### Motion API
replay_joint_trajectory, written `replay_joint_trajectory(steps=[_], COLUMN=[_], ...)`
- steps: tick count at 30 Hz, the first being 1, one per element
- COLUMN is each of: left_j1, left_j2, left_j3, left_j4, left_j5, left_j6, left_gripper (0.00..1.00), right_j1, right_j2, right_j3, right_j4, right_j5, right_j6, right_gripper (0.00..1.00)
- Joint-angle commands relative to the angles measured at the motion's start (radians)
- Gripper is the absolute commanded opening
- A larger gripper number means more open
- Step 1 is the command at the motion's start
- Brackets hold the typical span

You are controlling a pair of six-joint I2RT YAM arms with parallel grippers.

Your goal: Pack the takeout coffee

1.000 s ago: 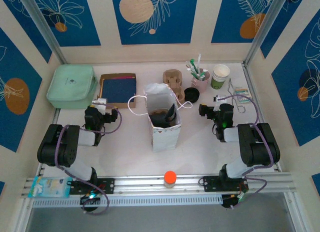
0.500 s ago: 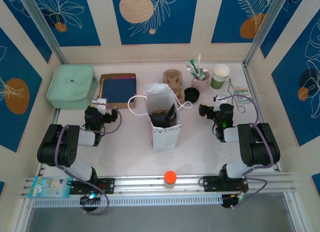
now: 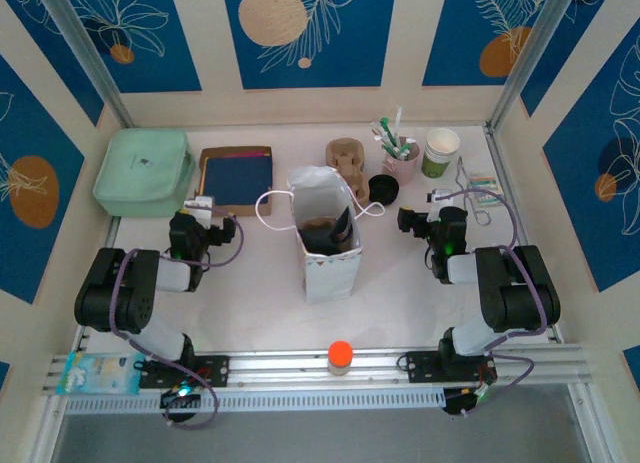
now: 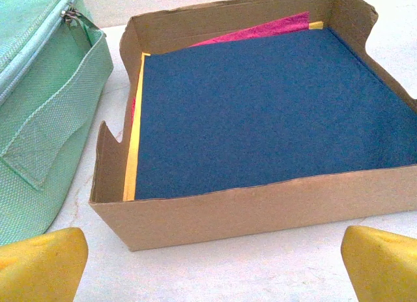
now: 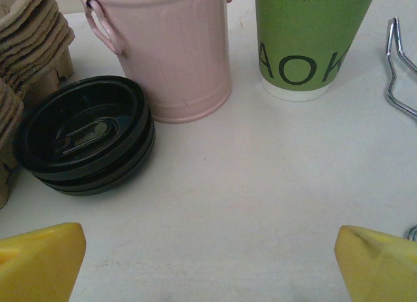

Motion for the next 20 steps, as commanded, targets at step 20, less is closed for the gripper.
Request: replay_joint_trajectory(steps=[20], left_j1=[0.003], left_j2=[-0.017], left_j3=[0.019], left_j4=[-0.007], left_j5=[0.008], left_j6=[-0.003], left_gripper=[1.00], right_j1=[-0.009], right_j2=[-0.016], right_j3=[0.025], right_j4=[0.008], right_j5=[-0.026], right_j6=[0.008], right_gripper=[0.99])
